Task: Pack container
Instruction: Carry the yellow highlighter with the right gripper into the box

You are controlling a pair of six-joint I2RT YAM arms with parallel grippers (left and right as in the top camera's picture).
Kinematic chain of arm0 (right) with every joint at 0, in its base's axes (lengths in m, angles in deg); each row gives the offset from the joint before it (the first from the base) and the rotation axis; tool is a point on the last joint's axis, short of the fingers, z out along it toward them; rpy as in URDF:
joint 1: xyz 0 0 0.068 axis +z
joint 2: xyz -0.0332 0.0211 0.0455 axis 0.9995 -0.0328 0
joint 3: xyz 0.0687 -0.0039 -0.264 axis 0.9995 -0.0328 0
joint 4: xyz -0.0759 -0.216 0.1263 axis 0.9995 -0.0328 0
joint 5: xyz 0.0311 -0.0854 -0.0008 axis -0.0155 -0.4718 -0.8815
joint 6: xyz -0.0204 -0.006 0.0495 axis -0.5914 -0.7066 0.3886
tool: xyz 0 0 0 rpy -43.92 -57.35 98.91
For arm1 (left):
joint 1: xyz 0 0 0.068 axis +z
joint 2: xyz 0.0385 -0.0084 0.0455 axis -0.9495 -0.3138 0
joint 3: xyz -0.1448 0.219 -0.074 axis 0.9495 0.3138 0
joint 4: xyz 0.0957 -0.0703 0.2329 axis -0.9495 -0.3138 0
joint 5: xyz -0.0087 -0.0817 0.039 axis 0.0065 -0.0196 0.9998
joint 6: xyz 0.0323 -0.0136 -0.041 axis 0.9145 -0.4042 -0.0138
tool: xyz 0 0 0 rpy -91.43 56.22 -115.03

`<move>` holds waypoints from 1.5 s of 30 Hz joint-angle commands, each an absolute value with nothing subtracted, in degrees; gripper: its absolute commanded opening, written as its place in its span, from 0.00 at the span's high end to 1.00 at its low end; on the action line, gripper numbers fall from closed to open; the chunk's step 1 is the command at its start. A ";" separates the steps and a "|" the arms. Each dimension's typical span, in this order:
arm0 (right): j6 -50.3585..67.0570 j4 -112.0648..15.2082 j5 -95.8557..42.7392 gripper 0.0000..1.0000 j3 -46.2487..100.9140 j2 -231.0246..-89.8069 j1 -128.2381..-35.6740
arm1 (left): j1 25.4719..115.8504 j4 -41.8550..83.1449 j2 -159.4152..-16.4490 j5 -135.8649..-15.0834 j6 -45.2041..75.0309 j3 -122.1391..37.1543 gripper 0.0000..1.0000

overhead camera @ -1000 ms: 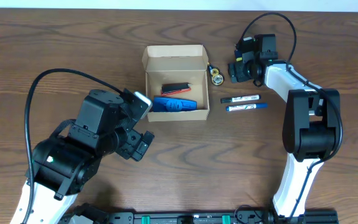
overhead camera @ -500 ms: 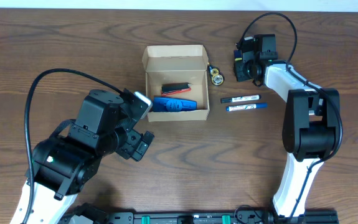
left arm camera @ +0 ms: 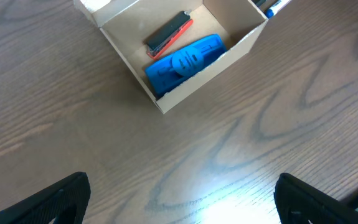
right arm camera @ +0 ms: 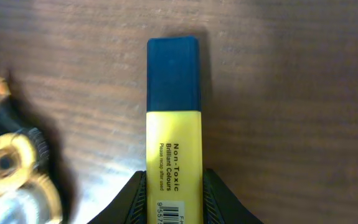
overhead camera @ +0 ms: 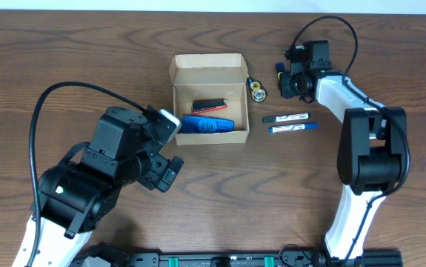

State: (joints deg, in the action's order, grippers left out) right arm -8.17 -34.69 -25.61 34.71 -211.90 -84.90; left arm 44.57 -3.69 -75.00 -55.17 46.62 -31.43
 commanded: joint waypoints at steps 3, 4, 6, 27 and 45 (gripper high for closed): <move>-6.21 -39.30 -23.62 0.84 34.82 -199.59 -84.46 | 44.77 -3.82 -75.05 -55.32 46.20 -32.11 0.05; -6.21 -40.55 -23.62 0.85 34.82 -197.21 -84.20 | 44.77 -3.82 -75.05 -55.32 46.20 -32.11 0.05; -6.05 -42.93 -23.64 0.86 34.82 -192.49 -83.39 | 44.77 -3.82 -75.05 -55.32 46.20 -32.11 0.05; 19.06 -57.18 -35.16 0.90 34.75 -179.92 -62.10 | 44.77 -3.82 -75.05 -55.32 46.20 -32.11 0.05; 29.40 -60.50 -40.38 0.93 34.75 -193.85 -56.42 | 44.77 -3.82 -75.05 -55.32 46.20 -32.11 0.05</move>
State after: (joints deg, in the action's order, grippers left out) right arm 27.63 -59.85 -39.22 34.60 -192.93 -57.16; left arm 44.55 -3.69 -75.00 -55.17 46.62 -31.43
